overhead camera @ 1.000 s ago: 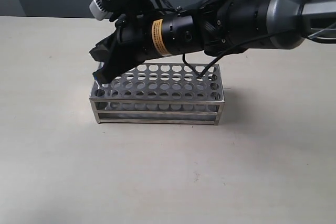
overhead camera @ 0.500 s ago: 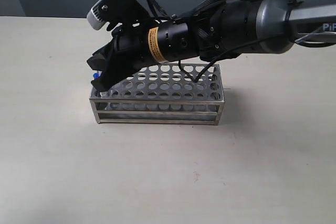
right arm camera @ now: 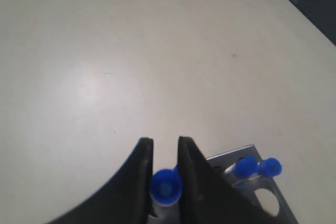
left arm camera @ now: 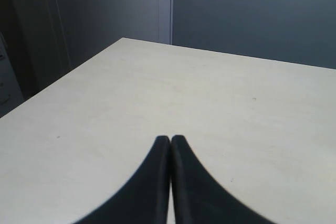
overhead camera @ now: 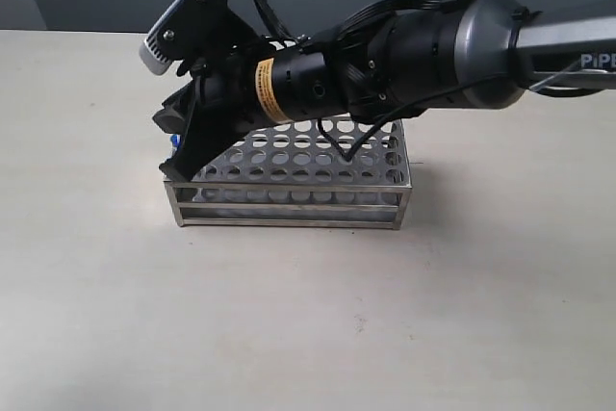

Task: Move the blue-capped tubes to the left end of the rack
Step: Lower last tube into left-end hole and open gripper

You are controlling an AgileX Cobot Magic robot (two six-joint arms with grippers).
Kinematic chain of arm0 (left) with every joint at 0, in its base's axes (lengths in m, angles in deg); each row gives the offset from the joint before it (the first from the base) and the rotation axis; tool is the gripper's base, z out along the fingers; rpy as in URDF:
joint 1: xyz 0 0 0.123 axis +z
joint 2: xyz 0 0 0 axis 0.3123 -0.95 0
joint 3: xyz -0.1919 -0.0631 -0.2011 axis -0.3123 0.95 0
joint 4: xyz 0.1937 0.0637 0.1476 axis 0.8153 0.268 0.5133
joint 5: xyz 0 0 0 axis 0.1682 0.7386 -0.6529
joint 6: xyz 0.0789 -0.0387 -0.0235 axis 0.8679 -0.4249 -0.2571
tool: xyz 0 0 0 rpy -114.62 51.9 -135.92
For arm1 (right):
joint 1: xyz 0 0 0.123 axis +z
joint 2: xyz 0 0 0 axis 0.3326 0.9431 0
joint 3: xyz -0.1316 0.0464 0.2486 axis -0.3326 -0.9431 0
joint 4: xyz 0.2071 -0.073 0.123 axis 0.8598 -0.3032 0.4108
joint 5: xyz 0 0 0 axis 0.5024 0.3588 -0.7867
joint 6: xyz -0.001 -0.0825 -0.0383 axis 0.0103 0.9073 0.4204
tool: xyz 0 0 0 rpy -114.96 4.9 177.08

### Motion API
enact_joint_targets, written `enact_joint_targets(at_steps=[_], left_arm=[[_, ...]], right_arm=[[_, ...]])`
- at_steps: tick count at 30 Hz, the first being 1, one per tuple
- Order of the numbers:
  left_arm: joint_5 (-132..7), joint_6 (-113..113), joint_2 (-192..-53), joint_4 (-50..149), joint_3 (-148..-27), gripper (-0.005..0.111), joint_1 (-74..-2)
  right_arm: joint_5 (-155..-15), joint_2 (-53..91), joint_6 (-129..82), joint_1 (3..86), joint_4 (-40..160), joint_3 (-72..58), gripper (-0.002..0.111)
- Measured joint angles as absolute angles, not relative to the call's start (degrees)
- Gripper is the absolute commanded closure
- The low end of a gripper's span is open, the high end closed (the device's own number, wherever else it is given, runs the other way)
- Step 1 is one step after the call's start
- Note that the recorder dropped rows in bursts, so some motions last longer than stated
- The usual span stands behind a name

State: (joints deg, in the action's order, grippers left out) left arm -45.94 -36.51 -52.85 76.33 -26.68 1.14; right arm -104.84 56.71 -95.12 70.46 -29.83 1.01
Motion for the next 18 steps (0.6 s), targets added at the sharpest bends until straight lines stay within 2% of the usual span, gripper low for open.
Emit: enact_joint_targets(at_steps=[14, 16, 18], left_arm=[[-45.9, -36.5, -52.8, 76.3, -26.7, 0.106, 1.1], [-45.9, -36.5, -52.8, 76.3, -26.7, 0.106, 1.1], [-45.9, -36.5, -52.8, 76.3, -26.7, 0.106, 1.1]], right_arm=[[-105.2, 61.6, -95.0, 70.5, -29.8, 4.7, 0.108], [-105.2, 61.7, -95.0, 70.5, -29.8, 4.7, 0.103], [-105.2, 61.7, -95.0, 70.5, -29.8, 4.7, 0.093]])
